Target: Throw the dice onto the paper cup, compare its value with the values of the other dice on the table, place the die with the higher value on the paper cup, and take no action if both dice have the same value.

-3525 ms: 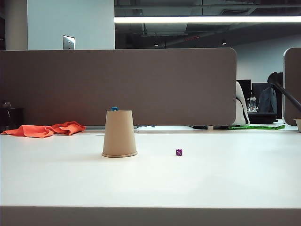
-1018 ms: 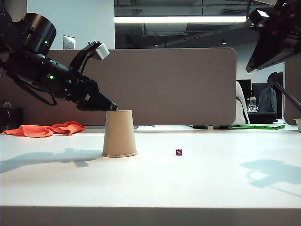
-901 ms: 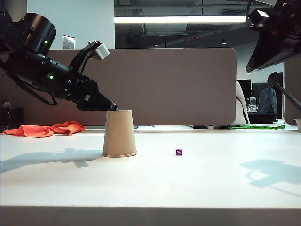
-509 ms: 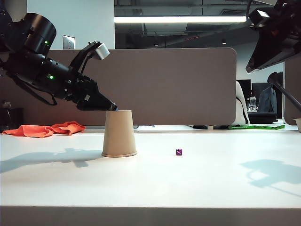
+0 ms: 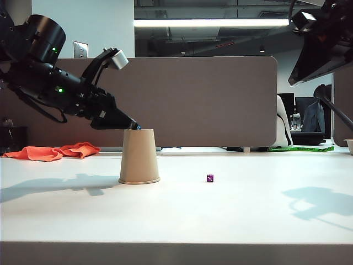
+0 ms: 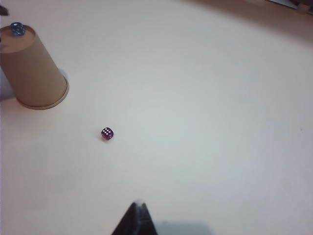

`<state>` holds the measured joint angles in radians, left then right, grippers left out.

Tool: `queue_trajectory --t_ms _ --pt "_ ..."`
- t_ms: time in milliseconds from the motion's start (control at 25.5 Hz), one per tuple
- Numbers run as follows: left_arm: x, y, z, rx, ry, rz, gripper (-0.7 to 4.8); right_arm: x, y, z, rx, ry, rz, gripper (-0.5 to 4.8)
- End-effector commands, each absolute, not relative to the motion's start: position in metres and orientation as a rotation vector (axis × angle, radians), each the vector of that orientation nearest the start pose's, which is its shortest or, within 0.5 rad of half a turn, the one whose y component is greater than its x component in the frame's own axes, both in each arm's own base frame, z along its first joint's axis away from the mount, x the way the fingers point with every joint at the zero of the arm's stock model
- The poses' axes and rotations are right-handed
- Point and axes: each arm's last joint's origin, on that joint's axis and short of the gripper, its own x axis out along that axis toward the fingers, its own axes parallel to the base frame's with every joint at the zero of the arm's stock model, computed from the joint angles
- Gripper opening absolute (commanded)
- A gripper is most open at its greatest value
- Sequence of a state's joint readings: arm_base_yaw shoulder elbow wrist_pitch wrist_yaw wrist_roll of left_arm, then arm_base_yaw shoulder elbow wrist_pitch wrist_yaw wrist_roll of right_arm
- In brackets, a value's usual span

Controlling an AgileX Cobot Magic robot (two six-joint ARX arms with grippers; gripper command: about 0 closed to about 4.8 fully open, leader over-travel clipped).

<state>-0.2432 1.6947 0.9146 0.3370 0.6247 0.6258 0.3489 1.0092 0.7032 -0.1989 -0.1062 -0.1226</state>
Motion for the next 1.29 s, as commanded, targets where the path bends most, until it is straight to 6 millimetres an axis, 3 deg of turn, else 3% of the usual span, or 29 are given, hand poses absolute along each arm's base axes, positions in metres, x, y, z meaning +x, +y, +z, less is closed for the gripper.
queue_trajectory --t_ms 39,1058,1293 --pt "0.339 -0.101 0.202 0.467 0.124 -0.942 1.71 0.202 0.077 0.266 -0.174 0.465 0.48 -0.01" --pt "0.351 -0.105 0.186 0.343 0.164 -0.958 1.7 0.202 0.077 0.264 -0.176 0.477 0.479 -0.01" --pt "0.351 -0.105 0.186 0.336 0.167 -0.958 0.57 0.202 0.077 0.264 -0.176 0.477 0.479 -0.01"
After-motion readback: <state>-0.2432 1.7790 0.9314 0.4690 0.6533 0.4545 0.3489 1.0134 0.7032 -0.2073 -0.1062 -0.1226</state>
